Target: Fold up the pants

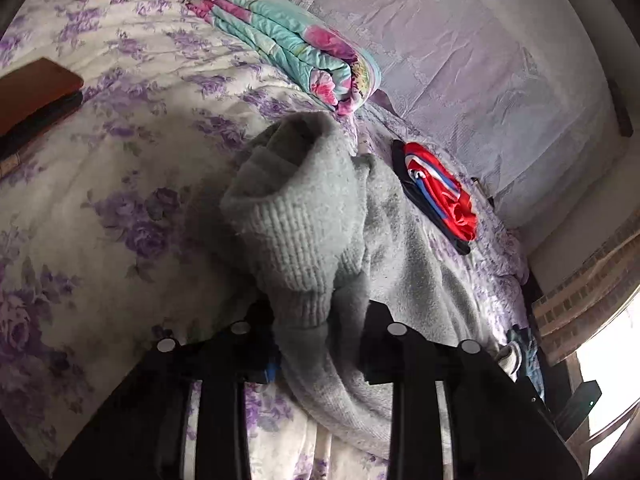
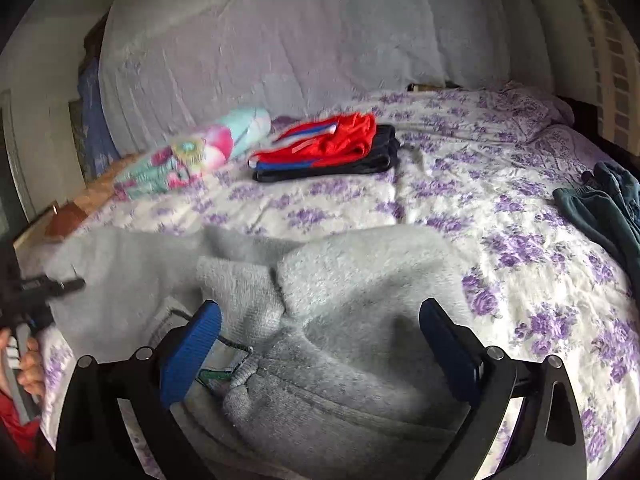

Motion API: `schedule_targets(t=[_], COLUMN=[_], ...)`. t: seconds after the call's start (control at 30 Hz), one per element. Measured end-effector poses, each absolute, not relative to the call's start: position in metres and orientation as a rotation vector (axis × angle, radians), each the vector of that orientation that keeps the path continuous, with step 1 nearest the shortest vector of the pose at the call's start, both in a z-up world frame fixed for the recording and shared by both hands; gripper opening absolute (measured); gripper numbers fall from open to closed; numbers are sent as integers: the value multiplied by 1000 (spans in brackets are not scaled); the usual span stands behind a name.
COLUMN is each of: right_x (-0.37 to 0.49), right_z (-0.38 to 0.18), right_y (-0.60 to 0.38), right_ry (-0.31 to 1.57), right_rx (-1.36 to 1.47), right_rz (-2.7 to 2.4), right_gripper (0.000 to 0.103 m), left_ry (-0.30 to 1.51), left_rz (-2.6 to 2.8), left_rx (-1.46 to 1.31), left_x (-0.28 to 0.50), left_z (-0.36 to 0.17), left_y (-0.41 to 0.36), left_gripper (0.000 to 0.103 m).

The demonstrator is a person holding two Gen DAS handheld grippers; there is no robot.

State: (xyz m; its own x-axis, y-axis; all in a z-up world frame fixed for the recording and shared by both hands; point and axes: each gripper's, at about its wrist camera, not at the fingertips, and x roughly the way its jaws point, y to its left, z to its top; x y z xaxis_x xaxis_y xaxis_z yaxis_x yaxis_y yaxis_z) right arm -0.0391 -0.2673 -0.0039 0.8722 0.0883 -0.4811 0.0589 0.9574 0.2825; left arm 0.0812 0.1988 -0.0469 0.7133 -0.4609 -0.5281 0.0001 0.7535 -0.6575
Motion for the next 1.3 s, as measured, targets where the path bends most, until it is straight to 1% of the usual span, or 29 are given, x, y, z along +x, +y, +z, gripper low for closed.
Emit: schedule_targets(t=[0.07,0.1,0.17,0.2,0.27,0.33,0.43,0.53,0.6,0.67,0.73,0.8,0.87,0.93,1.0,1.03,1.1,1.17,1.2,1.23,1.3], right_x=[-52,-52,-39,-31,-20,-31,-57,-82,-92,-93,-90,-88,-88,-91,-91,-89,-89,-91,-91,-90,-86], right_z=[6,8,-4,-20,-34,-23,-14,-24,-38,-49,-49,-46,-44,-47,-48,-47,-44,-40,-38,-37,-37], right_y=[-280,-282,-276,-272,-274,-289,-328,-383,-412,-426,-426,-419,-417,-420,-421,-419,-415,-410,-409,-408,-407], right_ry=[485,514,659,737,813,708,535,390,342,341,346,345,339,331,335,342,342,327,325,330,352], right_rx=[281,224,44,-38,-26,83,329,630,801,896,884,839,825,840,843,833,798,765,752,742,734], right_rz=[-7,-33,-104,-119,-86,-41,-3,-56,-88,-99,-96,-88,-85,-88,-95,-100,-104,-108,-110,-112,-114], right_gripper=[100,100,100,100,99,99,99,100,100,100,100,99,99,99,99,99,99,99,99,99,99], left_ry=[722,710,672,649,594,541,468,403,381,384,411,475,556,507,493,504,530,545,544,541,550], left_rz=[-281,-272,-255,-256,-263,-285,-326,-402,-476,-577,-674,-726,-693,-658,-675,-697,-726,-715,-695,-679,-696], left_rx=[-666,-630,-541,-511,-461,-413,-277,-118,-21,50,118,231,357,401,381,348,259,165,118,70,-24], left_x=[76,74,68,65,57,48,31,13,3,-6,-12,-18,-24,-39,-45,-45,-39,-31,-29,-24,-15], left_z=[-42,-36,-20,-11,11,35,71,99,107,104,88,52,11,-3,4,9,21,31,33,37,43], left_y=[198,194,182,177,164,147,107,50,3,-49,-99,-149,-181,-177,-159,-149,-122,-101,-93,-87,-73], left_gripper=[22,21,20,20,20,20,20,20,20,20,20,22,22,26,29,34,41,54,68,75,75])
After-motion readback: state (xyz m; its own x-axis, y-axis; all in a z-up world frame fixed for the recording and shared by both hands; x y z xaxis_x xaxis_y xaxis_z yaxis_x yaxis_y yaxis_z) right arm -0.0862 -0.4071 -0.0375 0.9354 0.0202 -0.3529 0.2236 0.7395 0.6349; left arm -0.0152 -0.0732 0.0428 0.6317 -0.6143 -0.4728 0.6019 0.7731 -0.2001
